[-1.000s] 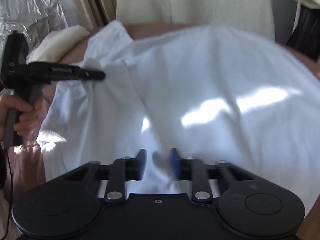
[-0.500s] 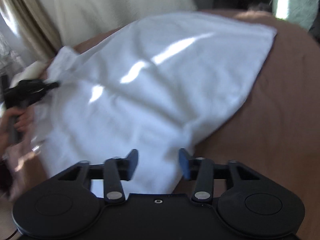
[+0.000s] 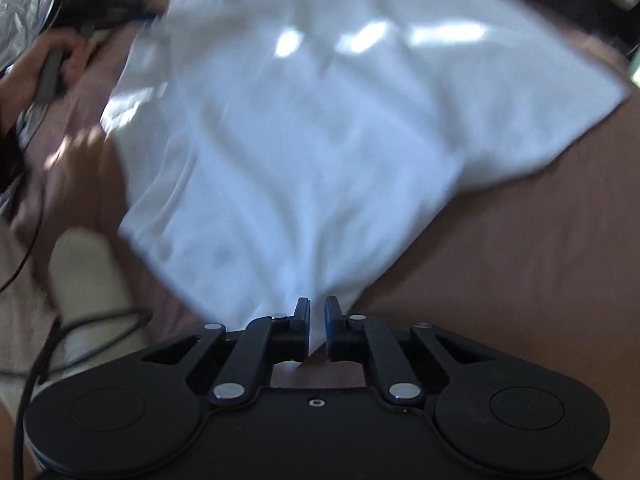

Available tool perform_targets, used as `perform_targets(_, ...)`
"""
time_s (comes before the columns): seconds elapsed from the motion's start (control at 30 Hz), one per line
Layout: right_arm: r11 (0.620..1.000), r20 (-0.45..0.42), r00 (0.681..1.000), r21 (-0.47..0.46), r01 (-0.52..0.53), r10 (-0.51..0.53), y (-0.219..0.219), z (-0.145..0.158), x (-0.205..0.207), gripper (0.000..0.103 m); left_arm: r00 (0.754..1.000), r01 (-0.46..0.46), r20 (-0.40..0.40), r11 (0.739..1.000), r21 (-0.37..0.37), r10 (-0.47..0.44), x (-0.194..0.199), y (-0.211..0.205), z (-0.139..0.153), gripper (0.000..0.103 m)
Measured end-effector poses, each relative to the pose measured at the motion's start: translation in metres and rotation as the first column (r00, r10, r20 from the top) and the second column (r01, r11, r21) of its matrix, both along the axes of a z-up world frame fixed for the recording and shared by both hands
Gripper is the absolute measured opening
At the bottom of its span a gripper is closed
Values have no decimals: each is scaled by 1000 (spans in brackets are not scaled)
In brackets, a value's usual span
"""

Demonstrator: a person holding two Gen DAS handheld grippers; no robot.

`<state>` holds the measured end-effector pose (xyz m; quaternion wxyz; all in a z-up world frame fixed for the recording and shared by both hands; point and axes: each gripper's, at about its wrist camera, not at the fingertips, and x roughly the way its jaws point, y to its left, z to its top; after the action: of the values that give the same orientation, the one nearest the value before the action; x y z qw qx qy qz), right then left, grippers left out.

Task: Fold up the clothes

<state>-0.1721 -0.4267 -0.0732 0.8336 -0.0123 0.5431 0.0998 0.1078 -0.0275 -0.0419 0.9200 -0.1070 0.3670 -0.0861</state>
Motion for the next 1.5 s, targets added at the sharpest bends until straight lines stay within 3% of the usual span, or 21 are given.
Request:
perform_targets(0.03, 999, 43, 998, 24, 40, -41, -10, 4, 6, 36, 1000, -7, 17, 1000, -26, 8, -4, 2, 3, 22)
perform_targets(0.1, 978, 80, 984, 148, 145, -158, -31, 5, 12, 56, 1000, 9, 23, 998, -60, -7, -8, 1, 4, 28)
perform_targets(0.2, 905, 62, 940, 299, 302, -334, -55, -12, 26, 56, 998, 70, -2, 993, -91, -71, -8, -6, 0, 34)
perform_targets(0.27, 851, 42, 890, 319, 418, -453, -69, -28, 36, 58, 993, 110, -18, 988, -111, -113, -9, -11, -2, 46)
perform_targets(0.37, 795, 19, 826, 283, 536, -564, -82, -47, 57, 58, 985, 146, -72, 984, -99, -154, -7, -20, -18, 47)
perform_targets(0.4, 800, 46, 826, 286, 528, -562, -80, -46, 61, 58, 984, 148, -89, 984, -99, -157, -6, -22, -23, 47)
perform_targets(0.47, 845, 144, 851, 283, 454, -505, -71, -40, 65, 33, 982, 146, -101, 983, -109, -157, -5, -23, -31, 45)
perform_targets(0.5, 883, 190, 870, 225, 412, -455, -61, -35, 66, 20, 982, 145, -106, 983, -112, -157, -4, -24, -34, 44)
perform_targets(0.57, 923, 256, 887, 114, 368, -385, -44, -21, 64, 15, 981, 155, -104, 984, -93, -164, -7, -25, -34, 34)
perform_targets(0.7, 894, 271, 856, 43, 447, -441, -51, -7, 35, 12, 976, 155, -153, 988, -30, -157, -10, -28, -31, 32)
perform_targets(0.73, 890, 263, 857, 10, 457, -443, -57, -13, 35, 12, 975, 151, -161, 988, -29, -153, -10, -28, -30, 32)
perform_targets(0.8, 868, 227, 838, 117, 483, -497, -69, -31, 40, 15, 970, 151, -188, 988, -19, -152, -11, -29, -30, 32)
perform_targets(0.9, 867, 197, 844, 123, 483, -499, -62, -41, 36, 24, 956, 181, -237, 983, 21, -171, -19, -29, -25, 39)
perform_targets(1.0, 877, 168, 866, 196, 439, -471, -67, -34, 14, 50, 939, 188, -299, 982, 22, -173, -27, -21, -19, 42)
perform_targets(1.03, 873, 151, 870, 233, 429, -469, -70, -32, 6, 50, 933, 180, -317, 984, -7, -173, -29, -16, -18, 46)
perform_targets(1.13, 790, 22, 884, 461, 405, -466, -83, -36, -21, 51, 916, 188, -351, 981, -54, -195, -40, -9, -21, 54)
perform_targets(1.2, 771, -35, 907, 513, 377, -421, -78, -45, -34, 56, 905, 205, -367, 977, -66, -215, -49, -7, -25, 54)
perform_targets(1.23, 760, -62, 916, 538, 365, -396, -75, -50, -41, 58, 902, 233, -367, 972, -33, -228, -53, -10, -27, 54)
perform_targets(1.3, 794, -93, 937, 507, 335, -335, -58, -58, -45, 58, 892, 255, -389, 967, 10, -231, -58, -16, -31, 54)
perform_targets(1.37, 824, -98, 956, 487, 289, -277, -41, -63, -48, 58, 881, 237, -406, 969, -69, -244, -59, -12, -35, 66)
perform_targets(1.5, 865, -35, 964, 433, 254, -265, -26, -63, -49, 57, 887, 179, -403, 973, -145, -224, -66, -2, -38, 69)
